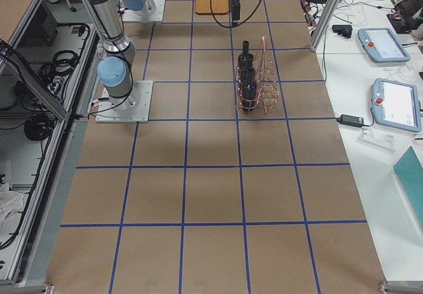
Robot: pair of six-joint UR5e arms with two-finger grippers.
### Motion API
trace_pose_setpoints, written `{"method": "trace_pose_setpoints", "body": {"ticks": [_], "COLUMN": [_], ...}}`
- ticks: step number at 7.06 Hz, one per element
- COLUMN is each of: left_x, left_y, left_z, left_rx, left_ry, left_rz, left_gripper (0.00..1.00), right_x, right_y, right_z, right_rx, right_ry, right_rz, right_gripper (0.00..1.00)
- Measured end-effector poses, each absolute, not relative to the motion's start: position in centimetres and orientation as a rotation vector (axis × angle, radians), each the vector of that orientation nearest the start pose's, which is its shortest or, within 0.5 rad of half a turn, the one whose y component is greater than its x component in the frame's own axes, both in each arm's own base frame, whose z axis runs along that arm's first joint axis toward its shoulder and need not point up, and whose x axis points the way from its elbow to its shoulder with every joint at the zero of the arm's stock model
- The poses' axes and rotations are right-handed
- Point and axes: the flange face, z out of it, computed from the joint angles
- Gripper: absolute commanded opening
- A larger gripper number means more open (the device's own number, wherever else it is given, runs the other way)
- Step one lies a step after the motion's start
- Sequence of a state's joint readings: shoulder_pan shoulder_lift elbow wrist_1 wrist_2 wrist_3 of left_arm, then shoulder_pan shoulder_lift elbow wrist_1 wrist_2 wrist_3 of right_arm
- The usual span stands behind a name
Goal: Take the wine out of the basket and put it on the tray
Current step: 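Lower the right gripper over the wine rack toward the bottles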
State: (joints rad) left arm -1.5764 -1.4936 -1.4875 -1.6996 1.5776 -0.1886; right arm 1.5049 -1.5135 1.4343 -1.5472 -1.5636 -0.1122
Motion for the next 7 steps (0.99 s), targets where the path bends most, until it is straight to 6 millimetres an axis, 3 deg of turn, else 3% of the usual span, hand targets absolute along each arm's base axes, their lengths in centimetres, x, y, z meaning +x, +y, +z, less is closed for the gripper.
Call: {"method": "trace_pose_setpoints", "body": {"ticks": [2,3,5,7], "left_x": [-13.5,-13.5,-13.5,-13.5], "left_y": [-45.6,-45.6,-45.7,-45.7], "left_z": [55.3,55.2,55.2,55.2], "left_rx": [-0.286,-0.285,-0.284,-0.284], "left_ry": [3.124,3.125,3.125,3.125], "left_rz": [-0.051,-0.050,-0.050,-0.051], "left_gripper": [1.00,1.00,1.00,1.00], "right_x": [7.8,7.2,6.9,6.8], "right_y": [-57.4,-58.7,-59.0,-58.9], "right_z": [47.8,45.5,42.2,40.6], "right_rx": [-0.080,-0.081,-0.082,-0.090], "right_ry": [3.153,3.179,3.200,3.205], "right_rz": [-0.092,-0.101,-0.101,-0.088], "right_gripper": [1.00,1.00,1.00,0.99]}}
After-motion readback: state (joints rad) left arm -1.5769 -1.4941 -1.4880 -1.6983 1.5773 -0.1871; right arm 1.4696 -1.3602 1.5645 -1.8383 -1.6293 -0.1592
